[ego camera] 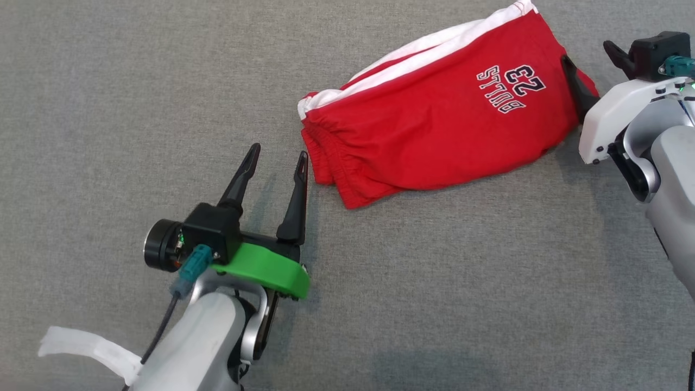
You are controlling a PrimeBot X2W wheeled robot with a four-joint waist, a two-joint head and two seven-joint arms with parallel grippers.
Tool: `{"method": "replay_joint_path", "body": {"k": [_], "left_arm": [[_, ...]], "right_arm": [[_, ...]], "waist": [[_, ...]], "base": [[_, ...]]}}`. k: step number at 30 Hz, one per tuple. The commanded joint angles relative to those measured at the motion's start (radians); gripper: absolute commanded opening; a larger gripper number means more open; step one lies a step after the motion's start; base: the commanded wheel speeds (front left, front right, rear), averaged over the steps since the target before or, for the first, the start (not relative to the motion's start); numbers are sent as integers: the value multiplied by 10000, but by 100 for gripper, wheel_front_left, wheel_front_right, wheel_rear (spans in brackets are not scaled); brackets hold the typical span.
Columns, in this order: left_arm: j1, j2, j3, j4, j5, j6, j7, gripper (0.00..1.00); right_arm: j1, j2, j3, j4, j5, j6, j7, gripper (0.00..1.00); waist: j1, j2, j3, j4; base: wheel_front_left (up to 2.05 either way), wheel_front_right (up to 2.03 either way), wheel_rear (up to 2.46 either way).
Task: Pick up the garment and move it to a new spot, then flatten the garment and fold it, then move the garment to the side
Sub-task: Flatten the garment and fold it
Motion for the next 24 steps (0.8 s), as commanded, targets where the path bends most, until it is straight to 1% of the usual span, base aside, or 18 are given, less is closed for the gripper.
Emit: {"method": "replay_joint_path", "body": {"k": [1,3,7,10,13,14,16,17,18,19,20,24], "left_arm": [[133,109,-108,72,364,95,-208,100],[274,-69,-119,188,416,175,-428,100],[339,-337,-121,560,703,82,-699,100],[428,-661,-4,846,745,-39,-763,100],[487,-954,197,1016,804,-193,-772,100],[487,-954,197,1016,804,-193,-772,100],[630,-1164,428,1035,837,-304,-776,100],[707,-1221,501,1063,903,-348,-776,100],[758,-1284,588,1098,958,-422,-776,100],[798,-1349,673,1128,1015,-464,-776,100],[852,-1410,732,1170,1064,-522,-777,100],[1151,-1527,995,1394,1335,-715,-773,100]], "right_arm": [[89,-93,97,-57,-88,-12,253,100],[62,-209,112,-63,-47,-12,573,100],[-145,-350,13,80,-184,-12,993,100],[-188,-364,-78,305,-261,-12,1302,100],[43,-174,-70,507,75,-7,1831,100],[43,-174,-70,507,75,-7,1831,100],[253,-72,-9,472,490,-1,2216,100],[343,-57,64,403,672,10,2391,98],[420,-62,105,340,921,11,2555,47],[502,-79,146,234,1174,11,2680,10],[574,-114,187,102,1402,11,2790,0],[808,-329,121,-405,2321,-6,2873,0]], "waist": [[0,107,172,234],[0,107,302,390],[0,107,477,687],[0,107,515,884],[0,107,422,1038],[0,107,422,1038],[0,107,328,1097],[0,107,274,1113],[0,107,218,1120],[0,107,156,1116],[0,107,93,1103],[0,107,-297,932]], "base": [[0,0,0],[0,0,0],[0,0,0],[0,0,0],[0,0,0],[0,0,0],[0,0,0],[0,0,0],[0,0,0],[0,0,0],[0,0,0],[0,0,0]]}}
